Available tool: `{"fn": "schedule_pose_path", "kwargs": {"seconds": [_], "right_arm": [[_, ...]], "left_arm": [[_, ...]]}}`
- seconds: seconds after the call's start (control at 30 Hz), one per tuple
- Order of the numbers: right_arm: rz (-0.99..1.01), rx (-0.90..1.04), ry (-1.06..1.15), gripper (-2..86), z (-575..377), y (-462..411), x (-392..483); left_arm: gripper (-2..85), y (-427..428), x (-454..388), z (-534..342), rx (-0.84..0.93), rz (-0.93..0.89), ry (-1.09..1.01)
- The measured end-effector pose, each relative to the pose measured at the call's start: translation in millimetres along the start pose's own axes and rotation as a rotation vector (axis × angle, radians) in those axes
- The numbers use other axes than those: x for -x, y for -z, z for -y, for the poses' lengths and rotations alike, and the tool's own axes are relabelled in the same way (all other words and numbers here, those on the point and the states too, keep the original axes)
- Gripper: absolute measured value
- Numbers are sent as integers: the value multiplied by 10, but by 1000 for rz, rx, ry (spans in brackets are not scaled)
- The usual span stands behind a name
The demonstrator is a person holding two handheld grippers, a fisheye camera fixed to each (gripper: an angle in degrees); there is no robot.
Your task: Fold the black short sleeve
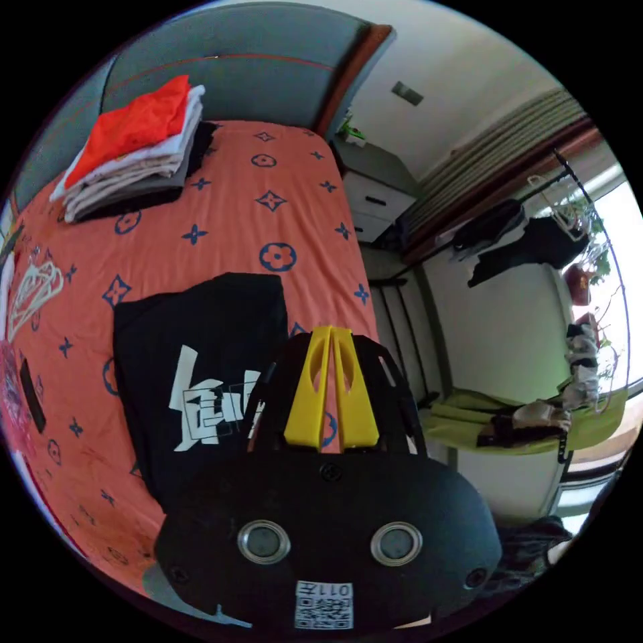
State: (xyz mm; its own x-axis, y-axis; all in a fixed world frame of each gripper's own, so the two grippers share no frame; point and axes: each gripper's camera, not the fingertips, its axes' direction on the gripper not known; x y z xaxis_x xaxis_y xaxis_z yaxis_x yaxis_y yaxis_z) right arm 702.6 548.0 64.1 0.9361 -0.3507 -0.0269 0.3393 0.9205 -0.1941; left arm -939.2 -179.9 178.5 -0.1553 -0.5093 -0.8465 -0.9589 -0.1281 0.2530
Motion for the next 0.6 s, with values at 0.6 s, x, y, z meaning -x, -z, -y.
{"fn": "schedule_pose_path", "kwargs": {"seconds": [0.6], "right_arm": [[-153,-19,-111,-1,46,-520,-95]], "left_arm": [[2,-255,1179,-500,-56,-7,-91]]}}
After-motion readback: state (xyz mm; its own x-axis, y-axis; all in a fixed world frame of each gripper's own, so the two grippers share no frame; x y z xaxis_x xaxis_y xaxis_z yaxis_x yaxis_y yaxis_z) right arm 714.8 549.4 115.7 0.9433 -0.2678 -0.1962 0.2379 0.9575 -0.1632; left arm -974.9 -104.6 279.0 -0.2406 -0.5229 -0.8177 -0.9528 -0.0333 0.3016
